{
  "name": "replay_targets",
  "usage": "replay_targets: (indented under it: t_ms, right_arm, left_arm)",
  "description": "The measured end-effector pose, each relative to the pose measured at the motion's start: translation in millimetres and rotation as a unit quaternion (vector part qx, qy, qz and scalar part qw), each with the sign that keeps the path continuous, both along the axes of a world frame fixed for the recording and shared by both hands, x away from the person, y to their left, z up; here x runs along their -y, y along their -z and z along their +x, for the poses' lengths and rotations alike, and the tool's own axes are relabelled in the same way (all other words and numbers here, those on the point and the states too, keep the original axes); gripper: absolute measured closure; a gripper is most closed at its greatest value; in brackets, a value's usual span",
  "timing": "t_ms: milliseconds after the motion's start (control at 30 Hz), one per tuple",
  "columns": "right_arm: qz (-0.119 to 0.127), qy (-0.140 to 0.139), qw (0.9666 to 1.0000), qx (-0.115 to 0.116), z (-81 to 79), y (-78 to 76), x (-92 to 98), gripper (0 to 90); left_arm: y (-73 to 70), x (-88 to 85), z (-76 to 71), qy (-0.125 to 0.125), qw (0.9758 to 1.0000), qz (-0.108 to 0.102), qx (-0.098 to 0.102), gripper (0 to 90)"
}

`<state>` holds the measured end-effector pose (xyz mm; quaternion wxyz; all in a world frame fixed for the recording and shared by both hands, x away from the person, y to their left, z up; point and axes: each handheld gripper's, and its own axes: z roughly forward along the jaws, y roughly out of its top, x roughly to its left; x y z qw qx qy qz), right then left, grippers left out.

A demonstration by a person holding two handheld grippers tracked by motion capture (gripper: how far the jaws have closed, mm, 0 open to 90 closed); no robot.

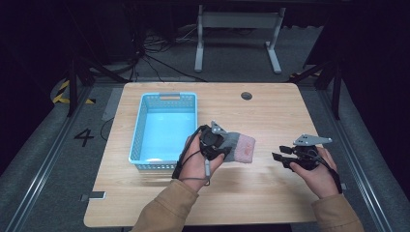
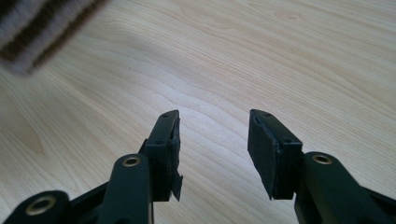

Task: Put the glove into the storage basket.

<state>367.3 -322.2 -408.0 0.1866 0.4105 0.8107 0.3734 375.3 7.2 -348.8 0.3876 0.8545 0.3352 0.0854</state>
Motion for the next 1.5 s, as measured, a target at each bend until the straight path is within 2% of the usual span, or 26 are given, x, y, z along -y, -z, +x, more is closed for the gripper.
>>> replay_targets:
  t_ms: [300, 600, 700, 800, 1033, 1500]
  right_arm:
    - [0.000, -0.008, 1.0000, -0.003, 5.1, 2.6, -6.0, 54.7]
    - [-0.002, -0.001, 1.0000, -0.005, 2.2, 4.4, -2.9, 54.6]
    - [-0.002, 0.003, 1.0000, -0.004, -0.4, 3.9, -0.4, 54.6]
    - [-0.003, 0.006, 1.0000, -0.005, -1.8, 4.5, 1.2, 54.6]
    - [-0.009, 0.011, 0.9999, -0.009, -7.6, 7.9, 3.5, 54.3]
    - [-0.013, 0.026, 0.9995, -0.013, -15.3, 10.8, 12.7, 54.2]
  left_arm:
    - [-9.8, -27.1, 1.4, -0.017, 0.9998, -0.005, 0.013, 69.7]
    - [-16.2, -48.5, 9.1, -0.029, 0.9993, -0.004, 0.021, 69.7]
    - [-18.4, -64.1, 15.2, -0.044, 0.9987, -0.002, 0.026, 69.6]
    - [-19.9, -71.3, 18.6, -0.049, 0.9984, -0.002, 0.027, 69.5]
    - [-27.0, -103.4, 29.7, -0.070, 0.9968, 0.002, 0.038, 69.4]
    - [-23.2, -141.1, 46.0, -0.092, 0.9952, -0.002, 0.032, 69.2]
